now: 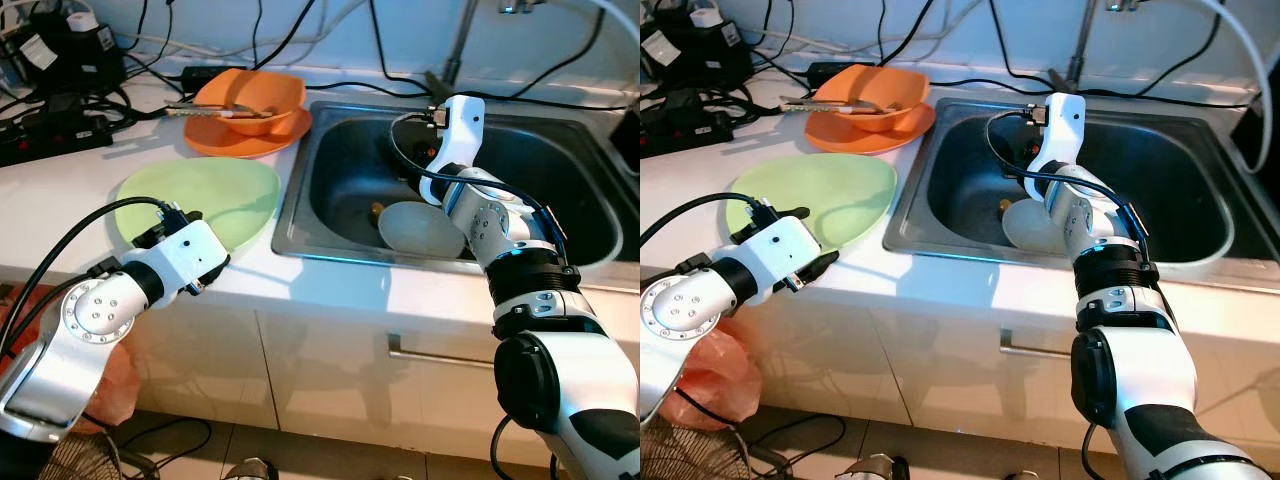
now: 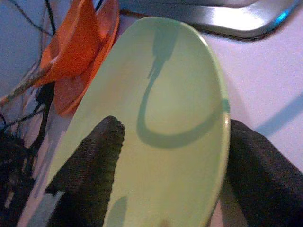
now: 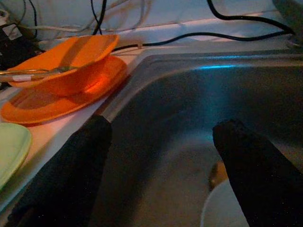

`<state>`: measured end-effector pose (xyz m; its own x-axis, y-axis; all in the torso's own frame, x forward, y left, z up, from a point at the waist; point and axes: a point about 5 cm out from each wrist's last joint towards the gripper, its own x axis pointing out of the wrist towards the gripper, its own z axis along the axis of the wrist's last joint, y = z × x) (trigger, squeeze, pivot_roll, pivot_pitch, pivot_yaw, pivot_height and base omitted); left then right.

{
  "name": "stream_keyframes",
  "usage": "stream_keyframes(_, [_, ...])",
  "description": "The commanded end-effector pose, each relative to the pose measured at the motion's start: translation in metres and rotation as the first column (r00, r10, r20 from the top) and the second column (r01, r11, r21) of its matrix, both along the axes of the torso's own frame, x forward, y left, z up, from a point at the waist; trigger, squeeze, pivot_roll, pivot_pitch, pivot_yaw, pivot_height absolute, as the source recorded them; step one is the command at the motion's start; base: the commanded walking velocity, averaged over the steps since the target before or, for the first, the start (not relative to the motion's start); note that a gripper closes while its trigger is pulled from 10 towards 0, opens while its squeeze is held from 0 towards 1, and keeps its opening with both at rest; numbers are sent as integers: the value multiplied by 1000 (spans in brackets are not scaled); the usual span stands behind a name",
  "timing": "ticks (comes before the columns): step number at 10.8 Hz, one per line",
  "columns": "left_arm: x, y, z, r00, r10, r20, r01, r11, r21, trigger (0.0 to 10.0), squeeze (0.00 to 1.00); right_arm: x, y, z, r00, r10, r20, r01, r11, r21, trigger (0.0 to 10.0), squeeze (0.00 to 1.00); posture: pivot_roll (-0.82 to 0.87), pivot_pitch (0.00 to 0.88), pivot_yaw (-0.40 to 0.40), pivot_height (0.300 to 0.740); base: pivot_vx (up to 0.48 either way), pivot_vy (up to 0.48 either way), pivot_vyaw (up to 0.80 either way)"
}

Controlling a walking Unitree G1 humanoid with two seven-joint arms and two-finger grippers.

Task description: Kitchen organization

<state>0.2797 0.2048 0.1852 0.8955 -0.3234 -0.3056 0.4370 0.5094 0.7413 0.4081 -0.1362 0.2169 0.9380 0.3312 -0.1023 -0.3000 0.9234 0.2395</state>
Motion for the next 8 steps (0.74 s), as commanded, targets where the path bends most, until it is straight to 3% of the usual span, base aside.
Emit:
stream_keyframes(1, [-3,6,-21,995,12,-103,-8,999,43,0,0,-1,-1,0,1000,-4,1,4,1000,4,10000,0,173,71,23,740,0,0,0])
stream_keyframes(8, [0,10,-26,993,-23,-114,30,998,61,0,0,-6,1,-4,1000,2,-21,-1,1000,7,10000,0,172,76,29,740,0,0,0])
